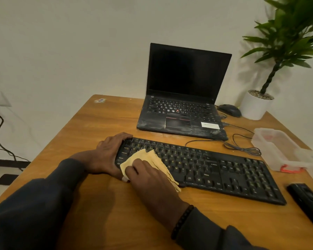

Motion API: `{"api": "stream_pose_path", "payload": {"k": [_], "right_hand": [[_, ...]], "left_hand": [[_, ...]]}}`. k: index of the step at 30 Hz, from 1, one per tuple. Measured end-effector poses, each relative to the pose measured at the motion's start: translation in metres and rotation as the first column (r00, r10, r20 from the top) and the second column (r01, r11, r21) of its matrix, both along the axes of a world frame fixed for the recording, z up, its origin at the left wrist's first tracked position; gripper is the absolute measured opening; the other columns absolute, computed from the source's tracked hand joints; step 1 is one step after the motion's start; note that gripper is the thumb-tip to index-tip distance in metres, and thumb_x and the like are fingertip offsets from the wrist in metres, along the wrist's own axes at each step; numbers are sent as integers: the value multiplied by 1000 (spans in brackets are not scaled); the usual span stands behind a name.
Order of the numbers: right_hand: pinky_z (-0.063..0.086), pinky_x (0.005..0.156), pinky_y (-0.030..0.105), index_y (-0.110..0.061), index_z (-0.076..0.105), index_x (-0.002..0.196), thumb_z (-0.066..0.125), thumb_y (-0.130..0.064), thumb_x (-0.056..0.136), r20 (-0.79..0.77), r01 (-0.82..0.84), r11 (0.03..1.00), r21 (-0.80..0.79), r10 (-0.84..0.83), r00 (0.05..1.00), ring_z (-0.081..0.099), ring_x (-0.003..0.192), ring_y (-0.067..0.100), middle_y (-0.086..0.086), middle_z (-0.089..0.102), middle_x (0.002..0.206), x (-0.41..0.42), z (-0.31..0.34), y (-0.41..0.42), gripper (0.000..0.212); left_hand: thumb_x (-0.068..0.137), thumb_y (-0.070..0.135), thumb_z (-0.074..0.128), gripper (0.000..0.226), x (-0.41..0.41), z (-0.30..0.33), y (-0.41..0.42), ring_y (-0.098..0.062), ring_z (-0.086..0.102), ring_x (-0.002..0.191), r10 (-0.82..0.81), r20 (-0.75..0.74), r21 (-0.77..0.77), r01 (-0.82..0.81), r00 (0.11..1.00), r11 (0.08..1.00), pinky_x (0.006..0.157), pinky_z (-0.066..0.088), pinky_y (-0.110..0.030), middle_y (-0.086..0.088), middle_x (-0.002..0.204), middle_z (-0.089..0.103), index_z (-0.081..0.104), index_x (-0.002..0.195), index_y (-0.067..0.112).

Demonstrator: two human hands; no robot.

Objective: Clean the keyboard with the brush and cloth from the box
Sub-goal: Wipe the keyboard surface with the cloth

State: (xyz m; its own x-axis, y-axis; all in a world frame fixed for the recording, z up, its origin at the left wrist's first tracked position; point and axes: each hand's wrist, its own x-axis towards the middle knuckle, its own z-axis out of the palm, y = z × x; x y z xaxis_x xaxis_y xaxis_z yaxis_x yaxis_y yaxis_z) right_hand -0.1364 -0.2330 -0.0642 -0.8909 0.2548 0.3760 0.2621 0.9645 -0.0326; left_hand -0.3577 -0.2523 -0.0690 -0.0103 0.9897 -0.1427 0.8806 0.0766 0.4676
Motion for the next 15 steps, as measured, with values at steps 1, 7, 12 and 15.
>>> {"api": "stream_pose_path", "payload": {"k": [1,7,12,15], "right_hand": [[42,58,22,-14,58,103,56,-14,86,24,6,1000,-20,-5,1000,56,81,14,4,58,97,9,1,2,17],[52,83,26,-22,59,124,78,-8,75,121,194,974,-115,-180,976,59,104,14,-3,60,121,81,5,22,54],[56,77,27,-27,65,114,81,-12,74,122,310,938,-151,-294,948,63,97,10,-8,64,114,139,10,37,46],[53,77,23,-30,62,117,73,-12,82,104,364,916,-166,-351,931,58,98,6,-12,58,118,168,7,47,41]], "left_hand": [[53,66,86,129,0,0,0,-9,12,135,7,10,-9,-7,1000,1000,116,15,-40,16,154,9,-3,146,49],[40,78,78,126,-1,6,1,-9,19,129,14,68,-77,-9,998,997,116,21,-44,24,139,16,-1,137,60],[38,80,77,123,0,10,0,-11,21,131,9,76,-107,-1,997,994,113,26,-43,21,138,18,3,134,63],[38,77,78,120,4,13,0,-9,20,126,16,91,-130,-4,996,991,109,28,-39,26,130,19,4,131,65]]}}
